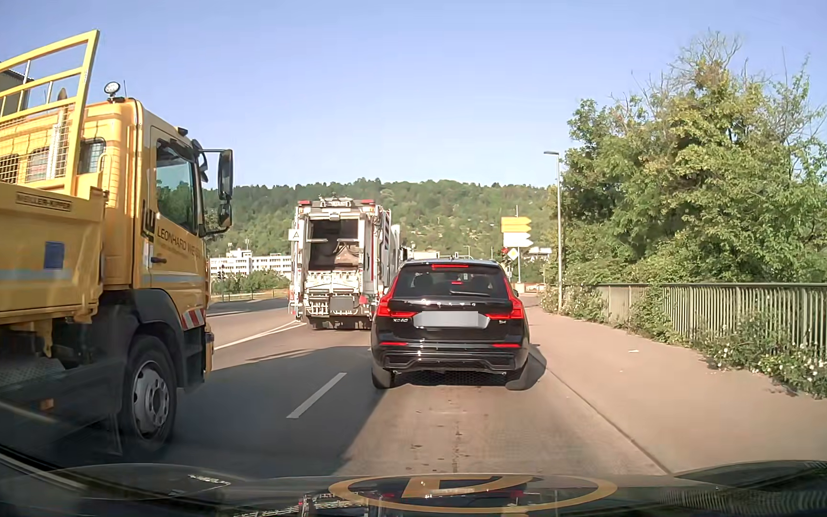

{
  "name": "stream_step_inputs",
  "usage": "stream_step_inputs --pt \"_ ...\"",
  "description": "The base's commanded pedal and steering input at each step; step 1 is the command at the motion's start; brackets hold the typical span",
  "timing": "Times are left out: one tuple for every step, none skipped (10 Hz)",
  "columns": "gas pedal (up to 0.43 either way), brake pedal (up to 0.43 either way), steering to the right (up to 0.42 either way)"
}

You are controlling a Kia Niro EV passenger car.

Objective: Follow the waypoints while adhering to traffic rules and regulations

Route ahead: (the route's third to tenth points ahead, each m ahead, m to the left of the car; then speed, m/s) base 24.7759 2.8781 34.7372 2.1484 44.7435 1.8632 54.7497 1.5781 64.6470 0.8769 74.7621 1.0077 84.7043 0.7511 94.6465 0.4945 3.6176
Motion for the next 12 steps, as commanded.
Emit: stream_step_inputs --pt "0.000 0.262 0.001" --pt "0.000 0.262 0.001" --pt "0.000 0.262 0.001" --pt "0.000 0.262 0.001" --pt "0.000 0.262 0.001" --pt "0.000 0.262 0.001" --pt "0.000 0.262 0.001" --pt "0.000 0.262 0.001" --pt "0.000 0.262 0.001" --pt "0.000 0.250 0.001" --pt "0.000 0.244 0.001" --pt "0.000 0.244 0.001"
